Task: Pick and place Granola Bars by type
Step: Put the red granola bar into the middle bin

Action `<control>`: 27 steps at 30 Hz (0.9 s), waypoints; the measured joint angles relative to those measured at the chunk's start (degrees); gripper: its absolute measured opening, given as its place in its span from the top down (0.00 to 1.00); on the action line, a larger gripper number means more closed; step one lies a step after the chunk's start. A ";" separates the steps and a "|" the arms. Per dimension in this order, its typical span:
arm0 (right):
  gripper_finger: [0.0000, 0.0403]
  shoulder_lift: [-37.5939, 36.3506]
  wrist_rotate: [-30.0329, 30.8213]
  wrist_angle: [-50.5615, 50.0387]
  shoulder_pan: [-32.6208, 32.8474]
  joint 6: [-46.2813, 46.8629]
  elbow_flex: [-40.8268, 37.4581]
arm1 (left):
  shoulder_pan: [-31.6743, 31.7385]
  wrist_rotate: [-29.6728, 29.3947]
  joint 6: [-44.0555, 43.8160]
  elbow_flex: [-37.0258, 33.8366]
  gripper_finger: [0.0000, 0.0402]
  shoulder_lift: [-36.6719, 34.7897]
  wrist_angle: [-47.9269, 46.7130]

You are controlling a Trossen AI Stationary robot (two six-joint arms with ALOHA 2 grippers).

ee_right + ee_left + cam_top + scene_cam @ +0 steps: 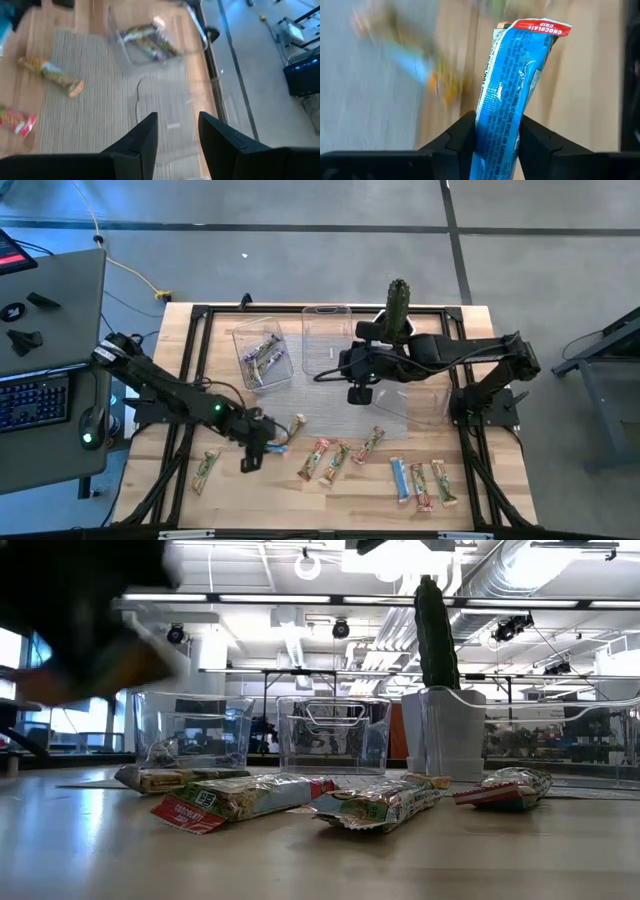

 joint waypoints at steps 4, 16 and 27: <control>0.69 -0.48 -0.07 -6.76 1.73 4.49 0.00 | 3.06 -11.35 10.09 7.97 0.70 -0.03 -2.21; 0.69 -0.85 1.91 -22.66 11.85 28.15 -3.50 | 29.97 -11.28 39.85 20.84 0.70 1.94 10.76; 0.69 -0.85 -0.19 -13.76 17.13 31.31 -17.49 | 47.77 1.33 43.00 20.71 0.70 20.82 22.28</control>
